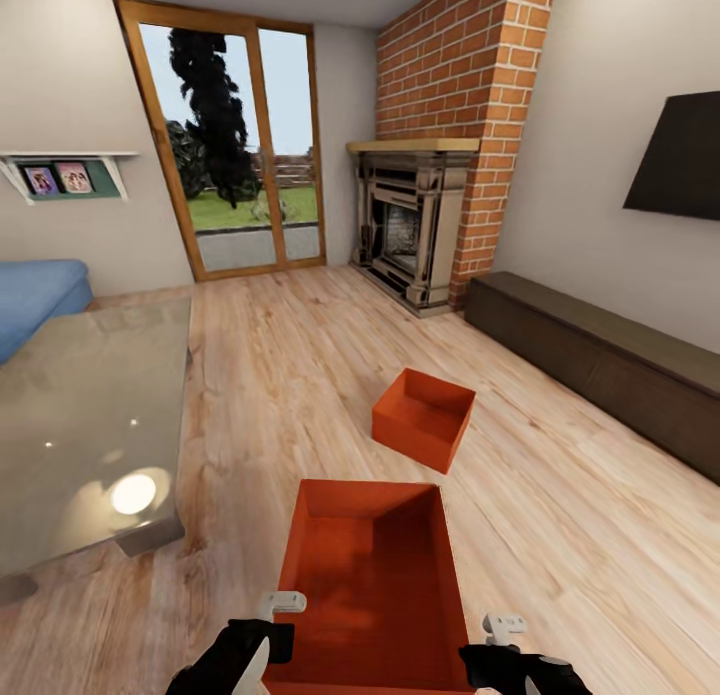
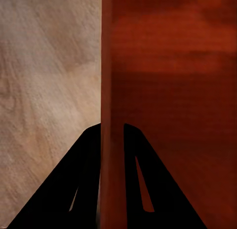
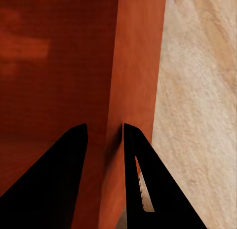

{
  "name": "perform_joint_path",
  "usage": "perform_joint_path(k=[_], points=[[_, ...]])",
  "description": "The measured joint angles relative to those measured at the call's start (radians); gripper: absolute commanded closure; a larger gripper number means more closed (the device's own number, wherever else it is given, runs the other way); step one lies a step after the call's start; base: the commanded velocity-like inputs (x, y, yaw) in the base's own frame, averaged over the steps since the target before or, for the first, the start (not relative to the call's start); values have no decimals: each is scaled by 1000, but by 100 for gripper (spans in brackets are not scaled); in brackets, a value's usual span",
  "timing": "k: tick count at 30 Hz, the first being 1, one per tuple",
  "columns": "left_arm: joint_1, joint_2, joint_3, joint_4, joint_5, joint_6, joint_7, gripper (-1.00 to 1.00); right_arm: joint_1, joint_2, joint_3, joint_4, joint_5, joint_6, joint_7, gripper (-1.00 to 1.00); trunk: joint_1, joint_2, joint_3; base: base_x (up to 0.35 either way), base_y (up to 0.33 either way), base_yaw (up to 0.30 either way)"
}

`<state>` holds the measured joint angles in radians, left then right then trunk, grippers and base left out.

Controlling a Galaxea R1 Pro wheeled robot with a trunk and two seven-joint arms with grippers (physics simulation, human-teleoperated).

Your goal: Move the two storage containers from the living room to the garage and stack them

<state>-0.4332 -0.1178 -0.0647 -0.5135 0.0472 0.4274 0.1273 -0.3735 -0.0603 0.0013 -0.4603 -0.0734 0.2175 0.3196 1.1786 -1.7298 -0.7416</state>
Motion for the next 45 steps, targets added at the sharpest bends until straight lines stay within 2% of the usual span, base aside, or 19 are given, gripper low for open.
perform_joint_path(k=[45], points=[[0, 1, -3, 0, 5, -1, 3, 100, 0, 0, 4, 0, -5, -1, -3, 100, -173, 315, 145, 0, 0, 299]])
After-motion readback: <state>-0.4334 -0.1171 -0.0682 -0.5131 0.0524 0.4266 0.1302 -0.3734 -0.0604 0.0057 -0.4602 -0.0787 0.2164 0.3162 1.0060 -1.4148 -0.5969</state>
